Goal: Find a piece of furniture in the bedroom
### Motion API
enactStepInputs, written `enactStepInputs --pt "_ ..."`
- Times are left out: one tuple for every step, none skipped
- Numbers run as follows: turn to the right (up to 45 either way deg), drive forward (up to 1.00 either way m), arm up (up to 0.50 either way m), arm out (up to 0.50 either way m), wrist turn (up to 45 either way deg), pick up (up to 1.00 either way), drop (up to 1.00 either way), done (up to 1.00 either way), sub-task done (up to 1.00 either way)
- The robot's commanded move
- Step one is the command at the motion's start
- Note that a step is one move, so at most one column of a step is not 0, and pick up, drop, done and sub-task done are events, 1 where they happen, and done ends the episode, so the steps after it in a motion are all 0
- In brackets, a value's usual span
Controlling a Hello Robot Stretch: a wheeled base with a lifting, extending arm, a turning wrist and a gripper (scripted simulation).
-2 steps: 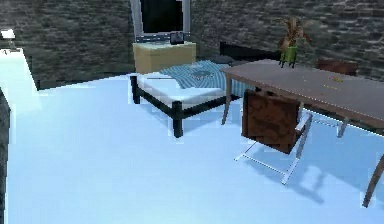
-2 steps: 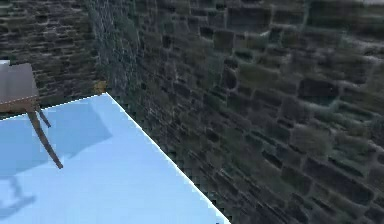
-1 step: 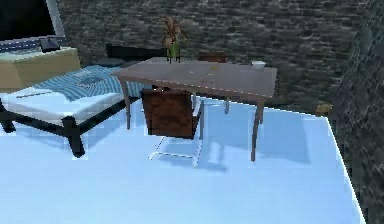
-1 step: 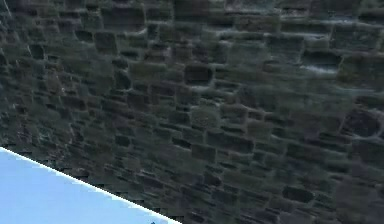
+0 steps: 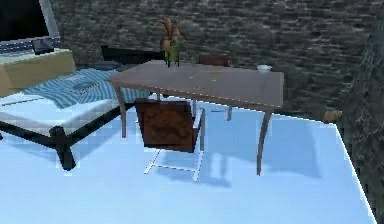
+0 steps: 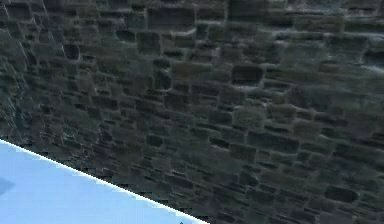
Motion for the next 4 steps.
enactStepInputs --pt "6.0 0.0 0.0 0.0 0.0 0.0 0.0 0.0 0.0" --pt "3.0 0.0 0.0 0.0 0.0 0.0 0.0 0.0 0.0" --pt "0.0 0.65 0.0 0.0 0.0 0.0 0.0 0.0 0.0" --pt "-21.0 0.0 0.0 0.0 0.0 0.0 0.0 0.0 0.0"
